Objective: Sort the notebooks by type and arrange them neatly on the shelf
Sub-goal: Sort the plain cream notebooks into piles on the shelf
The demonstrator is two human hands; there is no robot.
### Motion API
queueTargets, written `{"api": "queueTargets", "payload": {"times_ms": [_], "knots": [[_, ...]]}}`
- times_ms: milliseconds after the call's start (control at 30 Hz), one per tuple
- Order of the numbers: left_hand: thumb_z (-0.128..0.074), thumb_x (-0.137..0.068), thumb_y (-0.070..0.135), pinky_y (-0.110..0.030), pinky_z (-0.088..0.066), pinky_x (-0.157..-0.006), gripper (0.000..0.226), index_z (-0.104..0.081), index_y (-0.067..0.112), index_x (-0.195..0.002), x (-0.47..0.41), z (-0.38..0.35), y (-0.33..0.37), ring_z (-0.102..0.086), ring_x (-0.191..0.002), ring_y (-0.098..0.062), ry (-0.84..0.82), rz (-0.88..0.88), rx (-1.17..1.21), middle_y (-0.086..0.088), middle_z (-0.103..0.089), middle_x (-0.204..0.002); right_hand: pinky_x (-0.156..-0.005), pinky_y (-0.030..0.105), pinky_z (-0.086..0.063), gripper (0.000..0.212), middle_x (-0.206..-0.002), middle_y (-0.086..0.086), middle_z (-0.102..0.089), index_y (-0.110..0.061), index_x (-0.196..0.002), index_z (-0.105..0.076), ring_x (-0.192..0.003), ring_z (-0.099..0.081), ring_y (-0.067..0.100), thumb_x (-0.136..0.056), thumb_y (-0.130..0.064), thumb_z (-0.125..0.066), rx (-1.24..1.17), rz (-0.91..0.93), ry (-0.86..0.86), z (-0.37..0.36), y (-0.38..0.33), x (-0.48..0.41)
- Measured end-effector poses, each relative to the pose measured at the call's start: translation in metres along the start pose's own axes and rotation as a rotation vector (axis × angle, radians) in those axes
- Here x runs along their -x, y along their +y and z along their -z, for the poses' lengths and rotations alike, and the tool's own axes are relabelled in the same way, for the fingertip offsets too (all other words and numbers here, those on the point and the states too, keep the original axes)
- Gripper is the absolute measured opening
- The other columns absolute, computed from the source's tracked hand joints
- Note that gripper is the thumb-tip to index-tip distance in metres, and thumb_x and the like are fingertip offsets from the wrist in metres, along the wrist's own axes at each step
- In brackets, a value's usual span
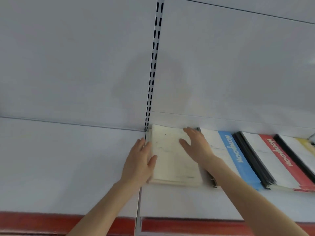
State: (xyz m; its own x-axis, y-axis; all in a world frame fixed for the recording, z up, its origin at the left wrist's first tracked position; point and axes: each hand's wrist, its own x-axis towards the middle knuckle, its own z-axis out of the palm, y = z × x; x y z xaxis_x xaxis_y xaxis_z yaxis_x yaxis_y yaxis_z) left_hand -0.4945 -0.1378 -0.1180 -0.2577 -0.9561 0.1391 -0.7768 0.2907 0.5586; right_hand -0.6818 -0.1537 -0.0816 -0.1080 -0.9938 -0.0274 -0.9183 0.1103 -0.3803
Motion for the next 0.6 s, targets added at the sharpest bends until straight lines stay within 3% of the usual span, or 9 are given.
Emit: {"api": "queueTargets", "payload": {"times_ms": [67,133,167,233,467,600], "knots": [[-0.037,-0.098,0.035,-0.026,-0.008,-0.114,0.053,-0.026,0.012,-0.145,0.008,0.018,-0.009,-0.007,-0.144,-0.018,0.023,-0.027,-0.094,-0.006,-0.014,-0.156,-0.112,0.027,-0.015,0.051,-0.152,0.004,-0.026,-0.011,-0.143,-0.031,-0.141,-0.02,0.019,-0.097,-0.029,-0.044,0.023,0.098,0.035,0.005,-0.021,-0.007],[-0.037,-0.097,0.036,-0.038,-0.026,-0.111,0.05,-0.043,0.006,-0.137,0.017,0.042,-0.021,-0.03,-0.138,-0.028,0.093,-0.05,-0.208,-0.015,-0.036,-0.146,-0.113,0.028,-0.014,0.053,-0.153,0.005,-0.025,-0.011,-0.143,-0.03,-0.141,-0.018,0.019,-0.097,-0.031,-0.044,0.068,0.184,0.046,0.007,-0.047,-0.015],[-0.038,-0.093,0.038,-0.045,-0.038,-0.101,0.051,-0.055,0.003,-0.126,0.023,0.053,-0.03,-0.046,-0.127,-0.033,0.122,-0.061,-0.262,-0.019,-0.051,-0.134,-0.113,0.028,-0.013,0.053,-0.153,0.005,-0.025,-0.011,-0.144,-0.03,-0.141,-0.018,0.019,-0.097,-0.032,-0.044,0.085,0.228,0.056,0.007,-0.063,-0.018],[-0.037,-0.085,0.042,-0.05,-0.048,-0.084,0.055,-0.065,0.003,-0.111,0.039,0.078,-0.052,-0.06,-0.11,-0.035,0.157,-0.021,-0.329,-0.019,-0.064,-0.115,-0.113,0.027,-0.012,0.054,-0.153,0.006,-0.025,-0.01,-0.144,-0.029,-0.141,-0.017,0.02,-0.097,-0.033,-0.044,0.11,0.312,0.053,0.002,-0.097,-0.019],[-0.035,-0.083,0.044,-0.048,-0.051,-0.08,0.057,-0.067,0.005,-0.109,0.138,0.17,-0.133,-0.064,-0.104,-0.032,0.208,0.16,-0.525,-0.017,-0.067,-0.11,-0.113,0.03,-0.014,0.058,-0.152,0.007,-0.026,-0.01,-0.144,-0.028,-0.141,-0.018,0.021,-0.096,-0.037,-0.044,0.112,0.53,0.046,-0.041,-0.238,0.014],[-0.027,-0.085,0.048,-0.05,-0.041,-0.096,0.066,-0.059,0.006,-0.123,0.219,0.227,-0.188,-0.053,-0.12,-0.034,0.257,0.261,-0.509,-0.018,-0.058,-0.125,-0.113,0.029,-0.015,0.057,-0.151,0.006,-0.029,-0.01,-0.143,-0.031,-0.141,-0.02,0.02,-0.095,-0.036,-0.046,0.04,0.633,0.056,-0.076,-0.335,0.062]]}}
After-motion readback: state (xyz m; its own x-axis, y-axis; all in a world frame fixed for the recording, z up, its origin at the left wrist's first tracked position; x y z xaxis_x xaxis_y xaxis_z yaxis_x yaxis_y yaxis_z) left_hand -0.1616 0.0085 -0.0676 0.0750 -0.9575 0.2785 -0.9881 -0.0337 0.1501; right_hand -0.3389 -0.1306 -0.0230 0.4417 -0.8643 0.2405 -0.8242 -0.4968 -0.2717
